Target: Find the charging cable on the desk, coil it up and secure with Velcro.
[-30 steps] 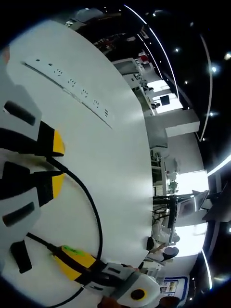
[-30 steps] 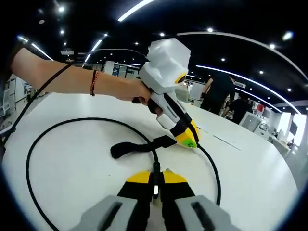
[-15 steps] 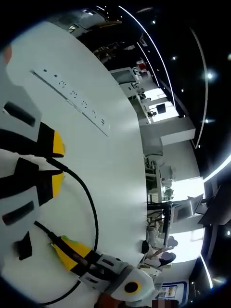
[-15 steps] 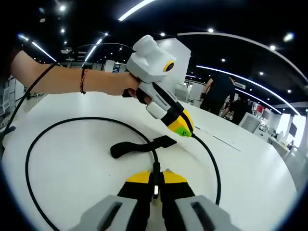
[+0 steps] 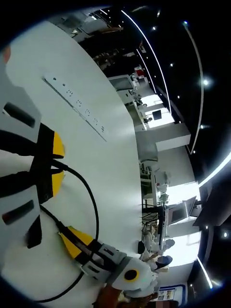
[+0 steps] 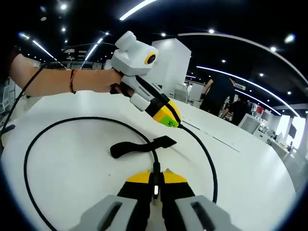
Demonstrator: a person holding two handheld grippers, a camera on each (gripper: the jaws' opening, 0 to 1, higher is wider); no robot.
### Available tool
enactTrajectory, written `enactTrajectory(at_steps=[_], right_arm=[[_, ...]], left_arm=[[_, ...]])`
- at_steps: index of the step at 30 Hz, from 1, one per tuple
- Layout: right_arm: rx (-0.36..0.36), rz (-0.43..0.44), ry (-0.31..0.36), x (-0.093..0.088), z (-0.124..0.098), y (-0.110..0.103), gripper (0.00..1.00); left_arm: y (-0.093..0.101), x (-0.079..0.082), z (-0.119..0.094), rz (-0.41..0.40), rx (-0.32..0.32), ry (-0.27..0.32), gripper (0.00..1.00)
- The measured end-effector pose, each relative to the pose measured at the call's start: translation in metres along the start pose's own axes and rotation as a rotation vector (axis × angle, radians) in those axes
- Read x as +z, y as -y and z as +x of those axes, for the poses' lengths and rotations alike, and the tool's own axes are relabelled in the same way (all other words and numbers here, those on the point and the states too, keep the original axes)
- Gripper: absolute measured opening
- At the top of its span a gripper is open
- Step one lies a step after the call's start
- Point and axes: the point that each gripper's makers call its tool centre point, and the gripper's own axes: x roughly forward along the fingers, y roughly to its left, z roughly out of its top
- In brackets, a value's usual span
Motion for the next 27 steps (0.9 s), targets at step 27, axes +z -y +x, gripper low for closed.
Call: enactTrajectory(at_steps=[27], right_arm=[[-0.012, -0.022, -0.003, 0.001, -0.002, 0.0, 0.08]], left_arm=[[0.0, -0.024, -0.05, -0.061, 0.111, 0.033, 0.08]])
